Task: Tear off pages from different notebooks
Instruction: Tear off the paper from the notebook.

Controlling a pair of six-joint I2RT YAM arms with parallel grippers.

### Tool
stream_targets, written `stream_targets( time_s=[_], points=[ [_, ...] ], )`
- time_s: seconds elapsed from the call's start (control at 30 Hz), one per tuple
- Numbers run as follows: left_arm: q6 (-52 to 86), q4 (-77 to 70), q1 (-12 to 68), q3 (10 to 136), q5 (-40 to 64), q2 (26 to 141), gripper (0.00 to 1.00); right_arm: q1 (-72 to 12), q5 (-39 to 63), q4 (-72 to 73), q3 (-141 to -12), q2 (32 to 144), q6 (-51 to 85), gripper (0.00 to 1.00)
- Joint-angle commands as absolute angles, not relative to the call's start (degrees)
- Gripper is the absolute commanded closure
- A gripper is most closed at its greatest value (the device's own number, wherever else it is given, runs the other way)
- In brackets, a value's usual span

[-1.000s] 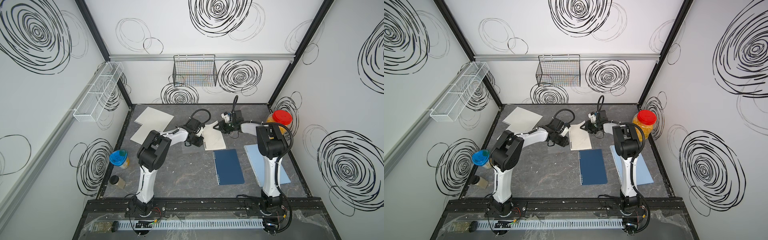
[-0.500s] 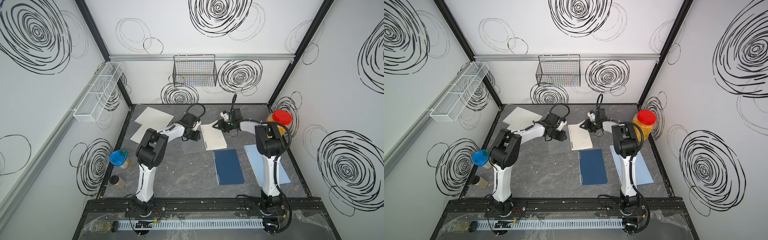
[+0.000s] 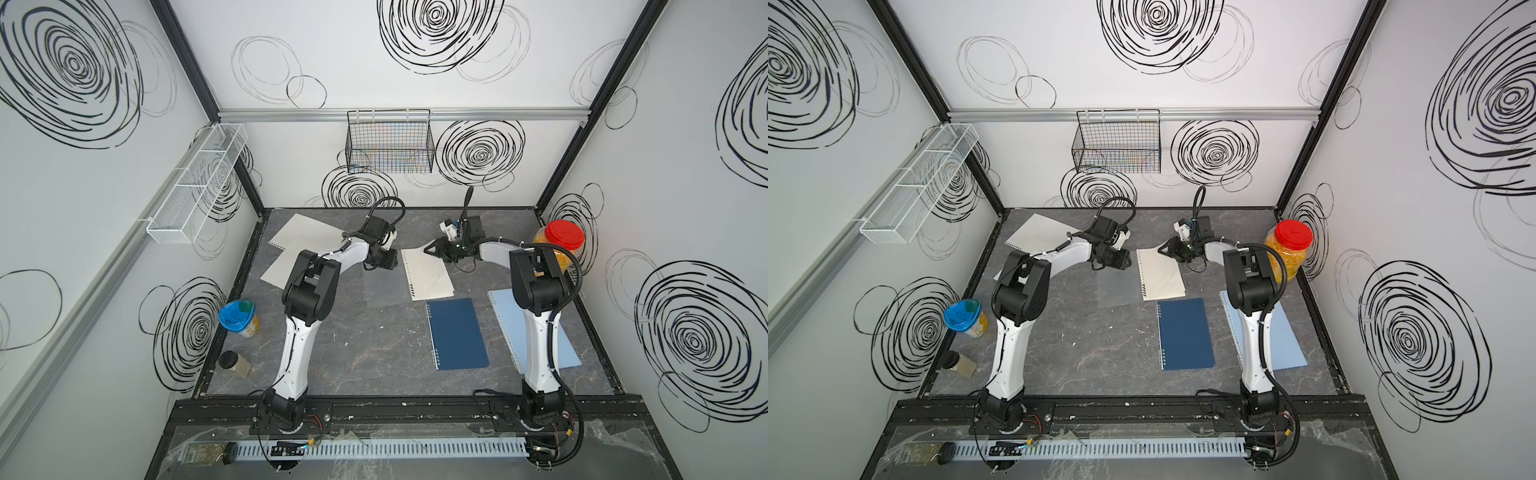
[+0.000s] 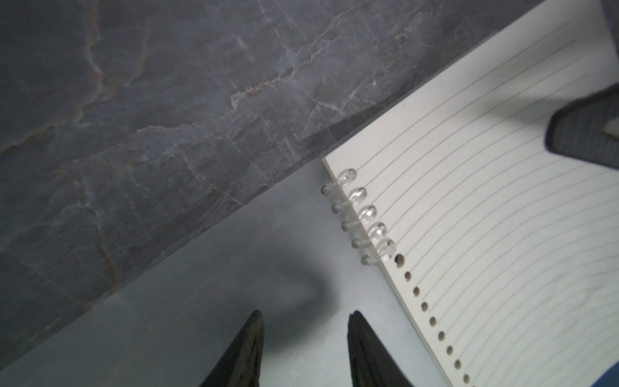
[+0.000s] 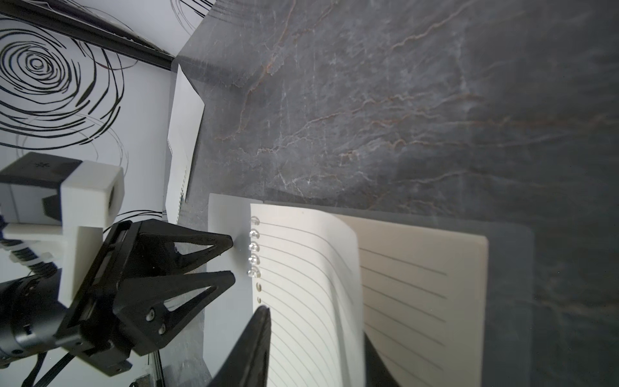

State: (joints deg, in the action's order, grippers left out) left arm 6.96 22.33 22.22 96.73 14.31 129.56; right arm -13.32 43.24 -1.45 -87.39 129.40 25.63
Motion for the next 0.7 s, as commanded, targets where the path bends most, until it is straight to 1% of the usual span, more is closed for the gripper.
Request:
stream_targets(
  time_s=[0.0,0.13,0.27,0.4,0.53,0.67],
  points=[
    [7.65,21.47,21.83,98.33,12.83,131.27,0.54,-13.49,44.61,0.96,-89.10,130.76,24.96,0.61],
    [7.72,22.24,21.86,100.20,11.81,132.89,0.55,-13.34,44.43,0.30,-90.58,131.89,24.79,0.62],
    [6.98,24.54,22.20,102.18,8.61,134.56,0.54,-13.45,44.63,-0.04,-91.54,132.62,24.39,0.66],
    [5.91,29.85,22.51,105.89,2.53,137.74,0.56,-13.70,44.28,-0.87,-92.19,132.56,23.40,0.79],
    [5.45,31.41,23.03,106.00,-0.11,138.60,0.57,-14.21,43.07,-2.39,-93.03,132.07,21.93,0.90],
    [5.24,32.21,23.55,105.82,-1.21,138.87,0.57,-15.05,42.96,-3.62,-94.25,131.26,20.51,0.98]
  ],
)
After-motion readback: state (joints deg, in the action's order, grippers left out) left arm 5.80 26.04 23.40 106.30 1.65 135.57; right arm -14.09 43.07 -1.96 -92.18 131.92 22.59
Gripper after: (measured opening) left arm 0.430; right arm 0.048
